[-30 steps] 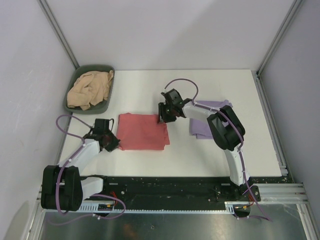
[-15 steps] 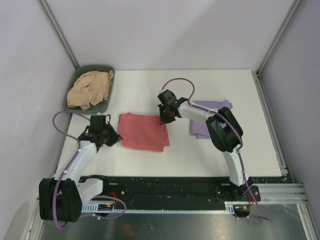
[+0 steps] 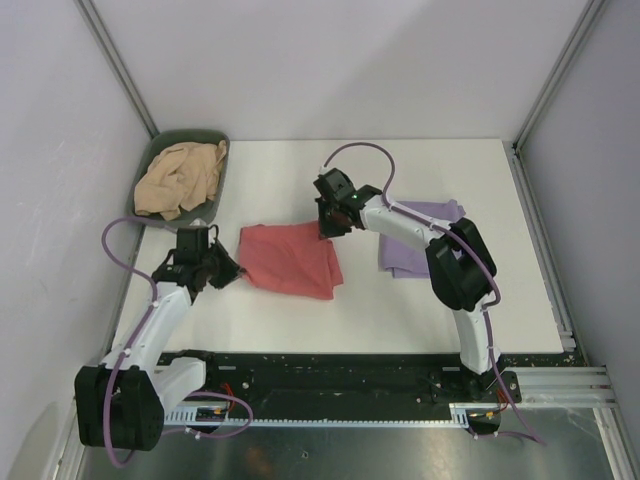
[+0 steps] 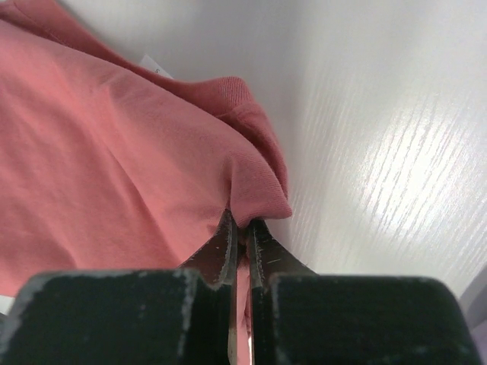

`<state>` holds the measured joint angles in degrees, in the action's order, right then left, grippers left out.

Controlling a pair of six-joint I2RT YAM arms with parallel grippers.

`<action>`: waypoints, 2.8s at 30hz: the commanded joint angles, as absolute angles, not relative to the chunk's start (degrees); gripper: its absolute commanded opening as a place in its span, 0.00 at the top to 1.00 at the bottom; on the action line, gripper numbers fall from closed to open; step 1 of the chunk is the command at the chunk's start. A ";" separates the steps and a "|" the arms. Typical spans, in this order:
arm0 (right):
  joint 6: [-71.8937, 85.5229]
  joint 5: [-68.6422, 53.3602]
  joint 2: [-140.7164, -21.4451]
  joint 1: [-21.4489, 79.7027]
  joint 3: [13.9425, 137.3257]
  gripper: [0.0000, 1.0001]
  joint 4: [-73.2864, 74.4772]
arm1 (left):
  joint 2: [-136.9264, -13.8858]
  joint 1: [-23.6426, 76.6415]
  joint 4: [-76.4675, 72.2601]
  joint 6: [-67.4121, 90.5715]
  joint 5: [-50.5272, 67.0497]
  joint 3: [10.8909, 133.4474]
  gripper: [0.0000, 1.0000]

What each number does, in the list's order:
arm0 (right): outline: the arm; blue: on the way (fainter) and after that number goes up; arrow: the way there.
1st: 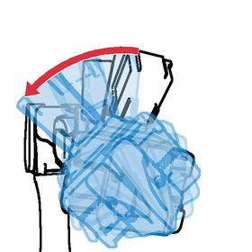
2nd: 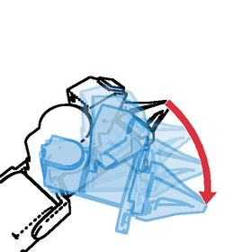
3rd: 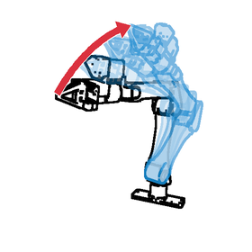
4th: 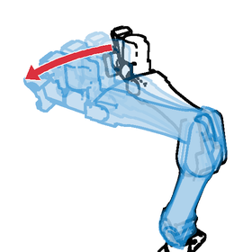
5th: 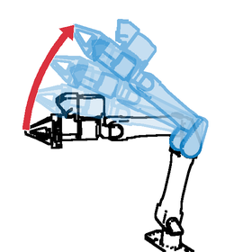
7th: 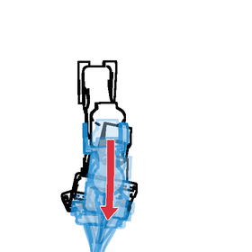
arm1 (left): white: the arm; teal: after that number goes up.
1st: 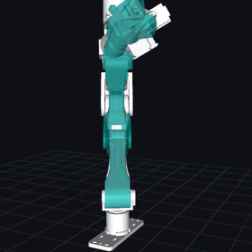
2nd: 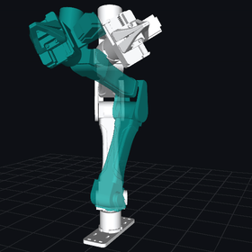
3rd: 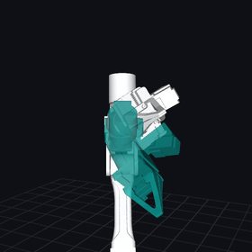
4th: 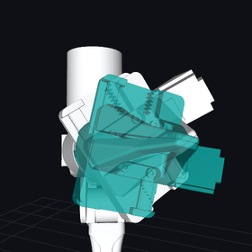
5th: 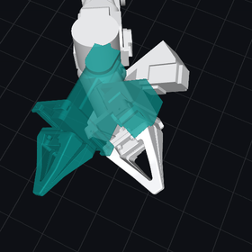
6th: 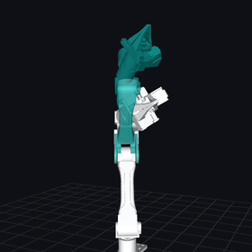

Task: Fold and stack the t-shirts
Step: Put the neatly folded tshirt into the corner of the board with the right arm

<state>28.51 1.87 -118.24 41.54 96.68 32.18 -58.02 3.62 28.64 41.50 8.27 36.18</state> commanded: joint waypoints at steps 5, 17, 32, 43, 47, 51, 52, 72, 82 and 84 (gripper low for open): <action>28.53 5.59 -114.39 41.52 100.02 1.00 35.01 | -56.16 3.73 28.68 40.30 11.76 39.98 1.00; 27.84 7.13 -110.57 37.92 98.98 1.00 36.68 | -58.93 11.01 28.72 41.97 10.78 44.78 1.00; 25.52 5.91 -99.67 21.66 91.49 1.00 36.69 | -78.82 28.64 28.02 45.87 2.97 66.30 1.00; 22.79 5.91 -95.98 7.34 89.22 1.00 38.20 | -99.72 37.21 27.62 47.07 3.63 86.12 1.00; 22.11 5.92 -95.99 3.50 88.27 1.00 38.23 | -105.33 39.10 27.66 47.90 4.26 90.89 1.00; 21.42 6.67 -96.60 1.48 88.00 1.00 38.03 | -109.86 40.80 27.68 49.08 4.84 94.91 1.00; 21.26 6.68 -96.77 1.00 87.99 1.00 37.95 | -110.70 41.18 27.68 49.37 4.97 95.66 1.00; 20.85 6.77 -101.31 -2.83 87.44 1.00 38.18 | -117.01 45.34 27.36 51.67 6.61 93.58 1.00; 21.65 9.08 -105.63 -3.77 87.30 1.00 37.30 | -119.10 46.60 25.26 51.96 8.54 89.77 1.00; 21.85 9.43 -106.54 -3.84 87.92 1.00 37.60 | -118.85 46.83 25.12 51.95 8.55 89.61 1.00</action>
<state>21.80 6.24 -105.38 -2.98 86.50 39.00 -119.48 46.02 25.87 51.11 6.92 90.04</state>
